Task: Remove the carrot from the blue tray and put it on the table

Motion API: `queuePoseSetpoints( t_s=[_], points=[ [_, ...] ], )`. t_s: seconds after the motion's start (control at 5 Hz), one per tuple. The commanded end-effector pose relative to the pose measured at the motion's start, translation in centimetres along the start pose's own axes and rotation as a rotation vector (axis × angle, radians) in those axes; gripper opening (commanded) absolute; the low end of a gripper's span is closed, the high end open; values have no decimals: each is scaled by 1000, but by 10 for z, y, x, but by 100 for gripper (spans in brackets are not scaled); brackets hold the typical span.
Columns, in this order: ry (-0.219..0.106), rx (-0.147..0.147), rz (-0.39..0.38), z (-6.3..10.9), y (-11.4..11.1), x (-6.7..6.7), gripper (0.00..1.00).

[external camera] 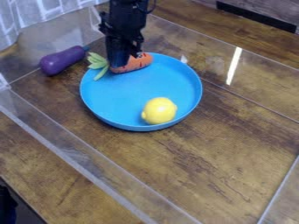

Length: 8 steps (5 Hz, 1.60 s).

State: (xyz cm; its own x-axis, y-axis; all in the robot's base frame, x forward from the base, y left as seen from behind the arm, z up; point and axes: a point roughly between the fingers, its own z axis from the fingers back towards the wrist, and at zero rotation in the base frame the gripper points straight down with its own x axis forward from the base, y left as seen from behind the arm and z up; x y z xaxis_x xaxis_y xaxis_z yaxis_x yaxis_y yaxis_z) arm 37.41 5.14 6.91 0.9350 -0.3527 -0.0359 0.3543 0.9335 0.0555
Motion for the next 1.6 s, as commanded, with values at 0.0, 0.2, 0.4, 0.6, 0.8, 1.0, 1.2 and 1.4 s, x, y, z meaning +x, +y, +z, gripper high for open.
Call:
queuePoseSetpoints(
  t_s=[0.0, 0.2, 0.4, 0.6, 0.8, 1.0, 1.2, 1.4],
  points=[
    [-115, 57, -19, 43, 4, 12, 0],
    [-123, 59, -46, 38, 4, 16, 100],
    [-131, 63, -72, 33, 5, 21, 100],
    [-133, 65, -97, 24, 7, 26, 100],
    [-132, 67, -117, 12, 10, 31, 100],
    [-132, 70, -141, 1, 15, 36, 100],
    [-128, 70, -157, -9, 19, 40, 100],
    [-125, 72, -161, -12, 21, 42, 0]
  ],
)
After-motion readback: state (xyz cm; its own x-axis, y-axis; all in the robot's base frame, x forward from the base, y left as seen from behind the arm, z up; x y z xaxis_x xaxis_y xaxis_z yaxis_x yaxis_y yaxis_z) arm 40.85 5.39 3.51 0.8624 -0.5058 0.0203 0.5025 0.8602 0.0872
